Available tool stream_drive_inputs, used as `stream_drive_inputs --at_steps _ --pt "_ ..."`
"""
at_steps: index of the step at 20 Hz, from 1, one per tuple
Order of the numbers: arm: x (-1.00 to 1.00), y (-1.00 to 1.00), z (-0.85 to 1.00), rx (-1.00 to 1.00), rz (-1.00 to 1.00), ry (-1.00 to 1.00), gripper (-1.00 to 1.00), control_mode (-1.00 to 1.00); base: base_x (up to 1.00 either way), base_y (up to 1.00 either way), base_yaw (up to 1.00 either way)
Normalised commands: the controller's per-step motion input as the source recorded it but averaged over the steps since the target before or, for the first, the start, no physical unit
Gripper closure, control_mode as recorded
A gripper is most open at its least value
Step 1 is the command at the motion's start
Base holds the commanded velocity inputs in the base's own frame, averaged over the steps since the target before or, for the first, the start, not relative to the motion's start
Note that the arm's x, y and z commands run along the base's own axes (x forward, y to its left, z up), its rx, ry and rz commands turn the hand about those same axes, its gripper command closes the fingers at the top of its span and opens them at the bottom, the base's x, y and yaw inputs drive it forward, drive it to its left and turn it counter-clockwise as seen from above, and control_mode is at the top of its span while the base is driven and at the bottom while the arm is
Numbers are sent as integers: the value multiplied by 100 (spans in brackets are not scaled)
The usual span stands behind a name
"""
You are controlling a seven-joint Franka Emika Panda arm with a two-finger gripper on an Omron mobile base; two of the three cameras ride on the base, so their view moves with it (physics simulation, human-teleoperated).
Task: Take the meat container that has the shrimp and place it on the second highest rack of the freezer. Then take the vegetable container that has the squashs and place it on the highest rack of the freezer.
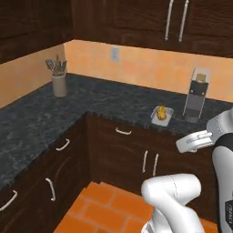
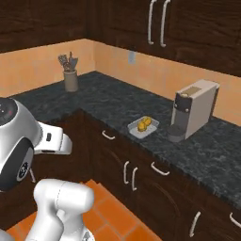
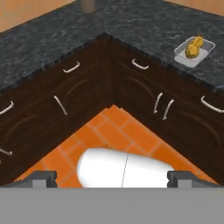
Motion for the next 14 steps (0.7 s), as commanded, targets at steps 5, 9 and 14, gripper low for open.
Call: stream_drive_inputs --at_steps 5,9,14 --pt "0 0 0 0 0 0 -100 100 41 0 -58" --pt "0 0 0 0 0 0 -100 100 54 6 -55" --pt "0 0 0 0 0 0 -100 100 49 5 -40"
